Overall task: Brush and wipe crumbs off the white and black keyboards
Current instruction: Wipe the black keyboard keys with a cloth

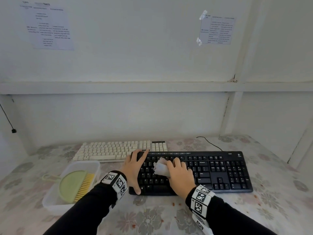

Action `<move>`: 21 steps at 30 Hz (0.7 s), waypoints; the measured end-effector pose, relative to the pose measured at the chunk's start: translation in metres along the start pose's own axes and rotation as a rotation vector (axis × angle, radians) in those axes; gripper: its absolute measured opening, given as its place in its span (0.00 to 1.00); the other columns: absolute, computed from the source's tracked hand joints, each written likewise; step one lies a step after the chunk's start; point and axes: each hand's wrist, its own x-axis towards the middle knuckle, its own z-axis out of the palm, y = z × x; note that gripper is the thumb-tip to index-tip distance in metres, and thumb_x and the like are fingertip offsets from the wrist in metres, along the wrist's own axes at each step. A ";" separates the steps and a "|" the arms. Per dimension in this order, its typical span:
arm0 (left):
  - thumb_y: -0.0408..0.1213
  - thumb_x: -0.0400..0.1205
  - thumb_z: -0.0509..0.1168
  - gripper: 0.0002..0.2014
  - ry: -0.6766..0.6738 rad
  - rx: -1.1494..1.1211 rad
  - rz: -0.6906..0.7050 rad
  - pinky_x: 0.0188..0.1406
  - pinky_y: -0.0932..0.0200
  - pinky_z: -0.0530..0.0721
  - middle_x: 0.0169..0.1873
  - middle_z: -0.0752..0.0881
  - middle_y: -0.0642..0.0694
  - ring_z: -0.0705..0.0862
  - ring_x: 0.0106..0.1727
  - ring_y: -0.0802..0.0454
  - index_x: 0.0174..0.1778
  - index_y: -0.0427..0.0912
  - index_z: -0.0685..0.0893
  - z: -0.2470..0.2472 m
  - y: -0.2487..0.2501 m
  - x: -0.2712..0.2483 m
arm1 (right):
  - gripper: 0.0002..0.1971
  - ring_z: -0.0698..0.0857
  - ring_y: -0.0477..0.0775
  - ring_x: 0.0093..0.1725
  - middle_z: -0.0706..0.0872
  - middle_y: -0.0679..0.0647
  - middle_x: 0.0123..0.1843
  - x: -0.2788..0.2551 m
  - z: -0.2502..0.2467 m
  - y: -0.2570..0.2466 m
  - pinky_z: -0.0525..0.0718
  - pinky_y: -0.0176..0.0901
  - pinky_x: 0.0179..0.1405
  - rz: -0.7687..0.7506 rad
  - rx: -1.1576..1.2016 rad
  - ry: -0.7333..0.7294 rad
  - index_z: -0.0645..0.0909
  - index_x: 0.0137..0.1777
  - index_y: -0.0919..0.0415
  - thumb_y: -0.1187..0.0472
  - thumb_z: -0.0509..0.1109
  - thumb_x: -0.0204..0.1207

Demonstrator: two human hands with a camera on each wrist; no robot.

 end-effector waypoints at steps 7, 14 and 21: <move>0.53 0.54 0.83 0.75 0.021 0.141 -0.045 0.76 0.40 0.29 0.81 0.40 0.40 0.34 0.82 0.36 0.81 0.44 0.30 -0.001 0.006 0.002 | 0.25 0.70 0.57 0.71 0.72 0.51 0.70 0.020 -0.021 -0.001 0.68 0.55 0.65 -0.136 0.138 0.080 0.67 0.73 0.49 0.65 0.62 0.77; 0.49 0.54 0.85 0.76 -0.020 -0.027 -0.013 0.81 0.43 0.52 0.80 0.38 0.44 0.33 0.81 0.39 0.81 0.45 0.30 -0.003 0.002 -0.006 | 0.28 0.69 0.57 0.73 0.70 0.50 0.74 0.031 -0.021 0.015 0.68 0.57 0.68 -0.121 0.022 0.017 0.66 0.75 0.47 0.66 0.64 0.76; 0.49 0.58 0.84 0.73 0.000 -0.021 0.011 0.80 0.48 0.51 0.81 0.37 0.45 0.32 0.81 0.40 0.81 0.44 0.30 -0.004 0.003 -0.011 | 0.22 0.72 0.60 0.70 0.73 0.52 0.71 0.019 -0.036 0.070 0.71 0.59 0.67 0.182 0.000 -0.020 0.67 0.71 0.52 0.63 0.62 0.76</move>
